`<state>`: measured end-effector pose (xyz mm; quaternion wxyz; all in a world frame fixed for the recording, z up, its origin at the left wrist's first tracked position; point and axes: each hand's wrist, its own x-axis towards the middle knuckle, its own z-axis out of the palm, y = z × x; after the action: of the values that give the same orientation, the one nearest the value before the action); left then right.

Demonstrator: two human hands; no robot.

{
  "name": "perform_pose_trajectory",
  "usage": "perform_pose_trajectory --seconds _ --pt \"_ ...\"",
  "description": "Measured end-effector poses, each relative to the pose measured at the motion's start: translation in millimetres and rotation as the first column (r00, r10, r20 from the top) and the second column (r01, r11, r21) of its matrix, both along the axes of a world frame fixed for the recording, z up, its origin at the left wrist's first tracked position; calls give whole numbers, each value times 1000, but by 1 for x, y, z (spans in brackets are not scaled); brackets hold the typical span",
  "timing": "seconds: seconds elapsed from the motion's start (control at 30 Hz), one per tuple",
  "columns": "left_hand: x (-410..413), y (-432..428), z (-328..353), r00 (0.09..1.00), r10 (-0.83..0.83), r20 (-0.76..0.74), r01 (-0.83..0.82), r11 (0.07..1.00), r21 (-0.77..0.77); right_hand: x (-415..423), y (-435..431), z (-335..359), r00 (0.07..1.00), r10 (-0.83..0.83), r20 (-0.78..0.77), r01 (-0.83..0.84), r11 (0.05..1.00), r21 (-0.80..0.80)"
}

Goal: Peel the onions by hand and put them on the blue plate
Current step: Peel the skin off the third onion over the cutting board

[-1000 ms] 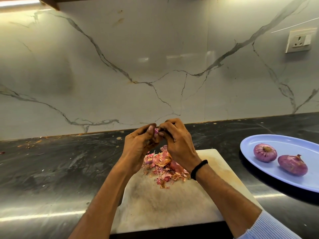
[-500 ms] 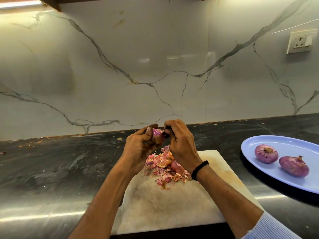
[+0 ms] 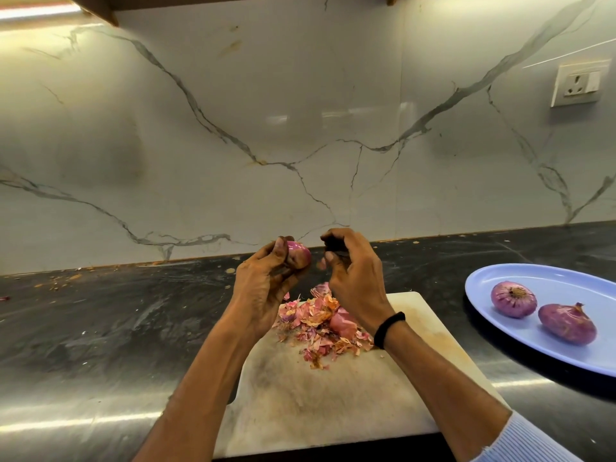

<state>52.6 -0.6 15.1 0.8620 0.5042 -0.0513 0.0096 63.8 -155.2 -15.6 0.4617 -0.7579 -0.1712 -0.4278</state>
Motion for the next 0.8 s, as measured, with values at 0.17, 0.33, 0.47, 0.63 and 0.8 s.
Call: perform_pose_trajectory --seconds 0.17,0.33,0.47,0.63,0.8 --pt "2 1 -3 999 0 40 -2 999 40 2 7 -4 994 77 81 -63 984 -168" --pt "1 -2 -5 999 -29 40 25 996 85 6 6 -11 995 54 80 -31 964 -263" --pt "0 0 -4 999 -29 25 28 997 67 7 4 -11 996 24 85 -2 968 -253" --pt "1 0 -5 999 4 48 -8 996 88 6 5 -11 996 37 83 -15 966 -258" --pt "2 -1 -6 996 32 78 -40 993 111 6 4 -10 995 16 99 12 962 -274"
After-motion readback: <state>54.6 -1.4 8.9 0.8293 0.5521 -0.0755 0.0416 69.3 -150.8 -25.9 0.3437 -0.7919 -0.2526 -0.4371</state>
